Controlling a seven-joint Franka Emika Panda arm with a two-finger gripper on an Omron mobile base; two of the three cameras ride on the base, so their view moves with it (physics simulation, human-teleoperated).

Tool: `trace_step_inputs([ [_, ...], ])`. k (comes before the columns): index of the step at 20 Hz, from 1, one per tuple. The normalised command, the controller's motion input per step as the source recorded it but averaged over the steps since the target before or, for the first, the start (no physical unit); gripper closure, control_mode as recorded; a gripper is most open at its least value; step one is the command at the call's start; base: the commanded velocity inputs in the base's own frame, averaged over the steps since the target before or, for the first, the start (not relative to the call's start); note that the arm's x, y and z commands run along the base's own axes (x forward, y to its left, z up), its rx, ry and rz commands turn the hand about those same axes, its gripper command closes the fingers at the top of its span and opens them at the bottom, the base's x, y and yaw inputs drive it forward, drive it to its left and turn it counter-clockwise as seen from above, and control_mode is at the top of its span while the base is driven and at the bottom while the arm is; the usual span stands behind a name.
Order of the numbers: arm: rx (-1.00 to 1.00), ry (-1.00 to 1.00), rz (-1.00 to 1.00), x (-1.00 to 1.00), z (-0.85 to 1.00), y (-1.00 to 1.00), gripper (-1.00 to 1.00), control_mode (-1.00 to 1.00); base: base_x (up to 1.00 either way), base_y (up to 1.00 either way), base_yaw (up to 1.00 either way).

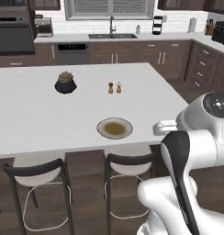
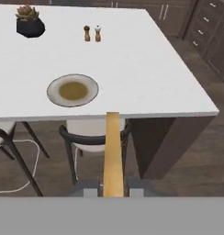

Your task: Start the toaster. Once the lever pops up, take the bread to the plate on the dining counter.

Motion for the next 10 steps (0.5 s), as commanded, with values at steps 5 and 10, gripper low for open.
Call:
trace_step_inputs([
  [5,0.0,0.0,0.0,0.0,0.0,0.0,1.0,1.0,0.45,0.78,-0.41],
  [10,0.0,0.0,0.0,0.0,0.0,0.0,1.0,1.0,0.51,0.45,-0.36],
])
